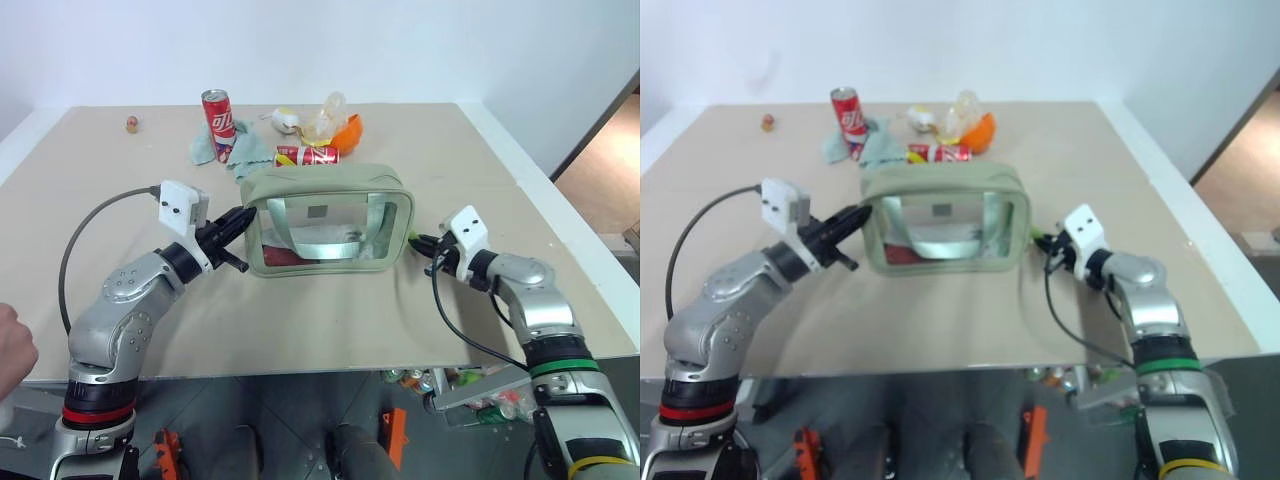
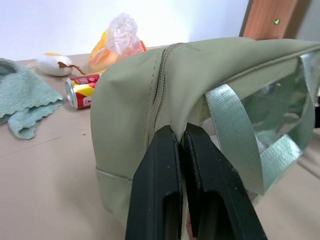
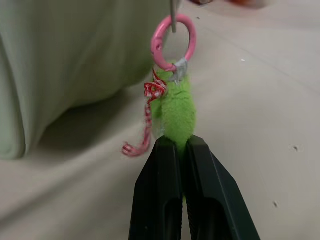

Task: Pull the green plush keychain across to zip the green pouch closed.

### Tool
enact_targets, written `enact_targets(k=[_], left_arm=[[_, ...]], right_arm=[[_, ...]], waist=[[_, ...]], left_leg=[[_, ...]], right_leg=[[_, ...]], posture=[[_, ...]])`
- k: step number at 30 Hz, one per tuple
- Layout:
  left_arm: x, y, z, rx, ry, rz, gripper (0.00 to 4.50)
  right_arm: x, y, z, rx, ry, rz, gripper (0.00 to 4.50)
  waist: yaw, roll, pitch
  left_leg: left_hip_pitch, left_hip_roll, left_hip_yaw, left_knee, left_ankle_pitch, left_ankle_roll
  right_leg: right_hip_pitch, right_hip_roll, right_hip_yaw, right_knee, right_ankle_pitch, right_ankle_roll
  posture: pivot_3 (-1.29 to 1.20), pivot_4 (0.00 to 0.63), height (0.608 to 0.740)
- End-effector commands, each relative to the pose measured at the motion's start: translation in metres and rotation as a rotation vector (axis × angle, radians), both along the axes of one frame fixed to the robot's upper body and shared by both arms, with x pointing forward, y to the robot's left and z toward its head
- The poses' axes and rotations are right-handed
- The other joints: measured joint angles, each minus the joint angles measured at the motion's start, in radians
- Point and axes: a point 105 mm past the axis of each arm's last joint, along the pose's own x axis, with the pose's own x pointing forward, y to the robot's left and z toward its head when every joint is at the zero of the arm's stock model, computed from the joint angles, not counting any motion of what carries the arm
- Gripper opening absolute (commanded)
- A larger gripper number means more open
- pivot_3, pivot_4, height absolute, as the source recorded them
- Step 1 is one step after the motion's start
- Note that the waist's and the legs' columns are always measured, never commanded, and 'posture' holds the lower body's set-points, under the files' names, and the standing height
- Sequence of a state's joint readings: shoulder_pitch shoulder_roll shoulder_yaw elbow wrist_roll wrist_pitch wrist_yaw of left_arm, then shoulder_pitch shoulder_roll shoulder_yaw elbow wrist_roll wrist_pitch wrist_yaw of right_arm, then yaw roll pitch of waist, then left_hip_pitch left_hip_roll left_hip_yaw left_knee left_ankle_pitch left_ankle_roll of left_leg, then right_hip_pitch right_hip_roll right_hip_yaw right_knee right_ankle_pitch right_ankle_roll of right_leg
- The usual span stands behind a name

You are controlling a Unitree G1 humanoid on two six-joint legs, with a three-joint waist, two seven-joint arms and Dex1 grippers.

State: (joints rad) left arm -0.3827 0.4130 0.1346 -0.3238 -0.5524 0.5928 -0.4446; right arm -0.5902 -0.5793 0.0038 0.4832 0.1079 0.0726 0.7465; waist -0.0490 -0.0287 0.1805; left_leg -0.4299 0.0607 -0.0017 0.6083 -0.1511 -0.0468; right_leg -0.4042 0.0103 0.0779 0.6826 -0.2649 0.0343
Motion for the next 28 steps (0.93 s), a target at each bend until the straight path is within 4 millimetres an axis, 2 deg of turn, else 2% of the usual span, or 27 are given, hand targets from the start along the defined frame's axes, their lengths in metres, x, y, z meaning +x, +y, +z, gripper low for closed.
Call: enact_targets(k=[1,5,10,12,14,15,18,19,21,23,26,28], left_arm=[[-0.004,0.005,0.016,-0.020,-0.064,0.024,0.00],[-0.009,0.000,0.014,-0.040,-0.046,-0.027,0.00],[-0.011,0.002,0.020,-0.047,-0.055,-0.051,1.67],[-0.011,0.005,0.021,-0.044,-0.052,-0.054,2.39],[-0.011,0.014,0.027,-0.035,-0.063,-0.051,3.04],[-0.012,0.020,0.030,-0.030,-0.069,-0.051,3.47],[-0.016,0.037,0.044,-0.065,-0.082,-0.051,4.44],[-0.019,0.044,0.047,-0.078,-0.077,-0.047,4.49],[-0.024,0.056,0.045,-0.066,-0.046,-0.018,4.49],[-0.028,0.064,0.037,-0.012,-0.010,0.024,4.49],[-0.037,0.071,0.015,0.075,0.045,0.090,4.49],[-0.047,0.066,0.001,0.128,0.045,0.092,4.49]], right_arm=[[0.006,0.002,0.000,0.013,-0.029,-0.012,0.02],[0.011,0.002,0.031,0.235,-0.086,-0.015,0.02],[-0.007,0.001,0.080,0.378,-0.158,0.096,1.63],[-0.015,0.002,0.092,0.417,-0.174,0.131,2.35],[-0.030,-0.001,0.108,0.430,-0.189,0.157,3.01],[-0.038,-0.003,0.112,0.412,-0.193,0.166,3.45],[-0.055,-0.012,0.126,0.377,-0.208,0.159,4.40],[-0.060,-0.016,0.130,0.373,-0.212,0.154,4.48],[-0.073,-0.018,0.133,0.366,-0.195,0.161,4.48],[-0.086,-0.011,0.129,0.367,-0.158,0.188,4.48],[-0.109,0.015,0.106,0.360,-0.109,0.236,4.48],[-0.122,0.031,0.087,0.369,-0.076,0.248,4.48]], waist=[[0.000,0.000,0.000],[-0.001,0.000,0.000],[0.002,0.000,0.000],[0.002,0.000,0.000],[0.003,0.000,0.000],[0.004,0.000,0.000],[0.004,0.000,0.000],[0.004,0.000,0.000],[0.002,0.000,0.000],[0.000,0.000,0.000],[0.000,0.000,0.000],[0.000,0.000,0.000]], left_leg=[[0.000,0.000,0.000,0.000,0.000,0.000],[0.001,0.000,0.001,0.000,0.001,0.000],[-0.001,0.000,0.001,-0.001,0.000,0.000],[-0.002,0.000,0.001,-0.001,0.000,0.000],[-0.002,0.000,0.001,-0.001,0.000,0.000],[-0.002,0.000,0.000,-0.002,0.000,0.000],[-0.002,0.000,0.000,-0.003,0.000,0.000],[-0.002,0.000,0.000,-0.003,0.000,0.000],[-0.001,0.000,0.001,-0.003,0.000,0.000],[-0.001,0.000,0.001,-0.004,0.000,0.000],[0.001,0.001,0.001,-0.005,0.000,0.000],[0.000,0.001,0.001,-0.006,-0.001,0.000]], right_leg=[[0.000,0.000,0.000,0.000,0.000,0.000],[0.000,0.001,0.002,0.000,0.002,0.000],[-0.001,0.000,0.002,-0.001,0.001,0.001],[-0.002,0.000,0.002,-0.001,0.000,0.002],[-0.002,0.000,0.002,-0.001,0.000,0.002],[-0.002,0.000,0.001,-0.001,0.000,0.002],[-0.002,0.000,0.001,-0.001,-0.001,0.001],[-0.002,0.000,0.001,-0.001,-0.001,0.000],[-0.002,0.000,0.002,-0.001,-0.002,0.000],[-0.002,0.000,0.001,-0.001,-0.002,0.000],[-0.002,0.000,0.001,-0.001,-0.003,-0.002],[-0.002,0.001,0.001,-0.001,-0.003,-0.002]], posture=[[0.00,0.150,0.740],[0.00,0.150,0.740],[0.00,0.150,0.740],[0.00,0.150,0.740],[0.00,0.150,0.740],[0.00,0.150,0.740],[0.00,0.150,0.740],[0.00,0.150,0.740],[0.00,0.150,0.740],[0.00,0.150,0.740],[0.00,0.150,0.740],[0.00,0.150,0.740]])
